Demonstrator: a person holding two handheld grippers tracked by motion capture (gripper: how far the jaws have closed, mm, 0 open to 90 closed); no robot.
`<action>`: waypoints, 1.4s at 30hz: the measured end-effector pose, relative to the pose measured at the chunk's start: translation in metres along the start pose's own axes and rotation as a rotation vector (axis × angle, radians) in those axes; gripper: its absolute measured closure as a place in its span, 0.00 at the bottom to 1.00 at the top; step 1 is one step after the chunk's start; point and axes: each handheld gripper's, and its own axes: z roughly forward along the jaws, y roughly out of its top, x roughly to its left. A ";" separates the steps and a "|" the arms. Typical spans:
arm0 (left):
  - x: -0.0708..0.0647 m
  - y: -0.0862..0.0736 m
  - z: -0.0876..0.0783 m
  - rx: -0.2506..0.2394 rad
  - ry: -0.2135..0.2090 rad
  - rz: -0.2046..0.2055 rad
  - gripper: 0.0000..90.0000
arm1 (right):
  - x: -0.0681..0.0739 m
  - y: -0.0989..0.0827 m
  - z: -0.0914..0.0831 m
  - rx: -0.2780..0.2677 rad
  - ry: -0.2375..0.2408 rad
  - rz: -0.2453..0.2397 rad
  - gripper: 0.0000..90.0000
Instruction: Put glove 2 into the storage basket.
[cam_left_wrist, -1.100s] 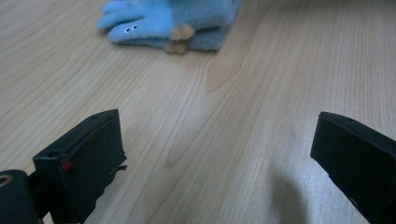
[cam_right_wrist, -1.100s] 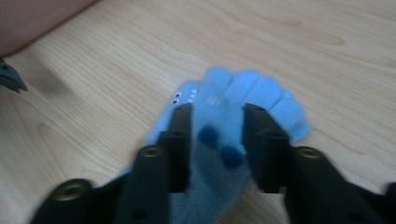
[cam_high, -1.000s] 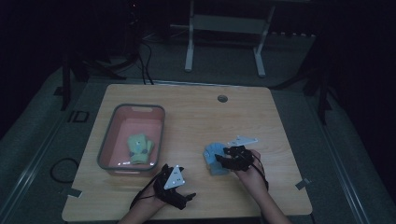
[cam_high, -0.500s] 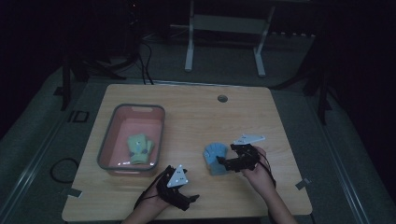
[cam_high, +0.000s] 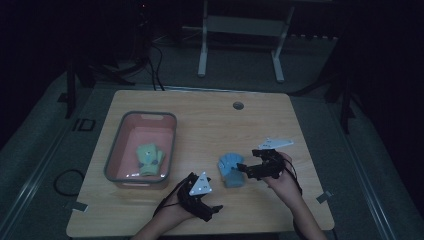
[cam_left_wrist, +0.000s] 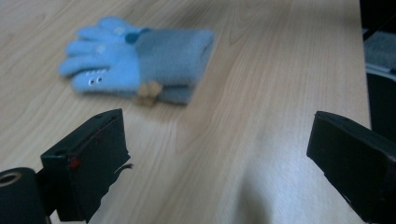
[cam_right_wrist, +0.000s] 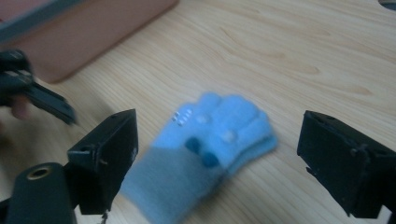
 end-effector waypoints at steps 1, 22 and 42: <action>0.000 0.002 0.003 0.007 -0.004 0.012 0.07 | 0.001 0.001 0.000 0.000 0.000 -0.001 0.13; 0.015 0.049 0.046 0.014 -0.020 0.250 0.36 | -0.014 0.011 0.040 0.110 -0.075 0.019 0.45; 0.029 0.036 0.071 0.121 -0.026 0.251 0.64 | -0.023 -0.015 0.076 0.171 -0.090 0.028 0.41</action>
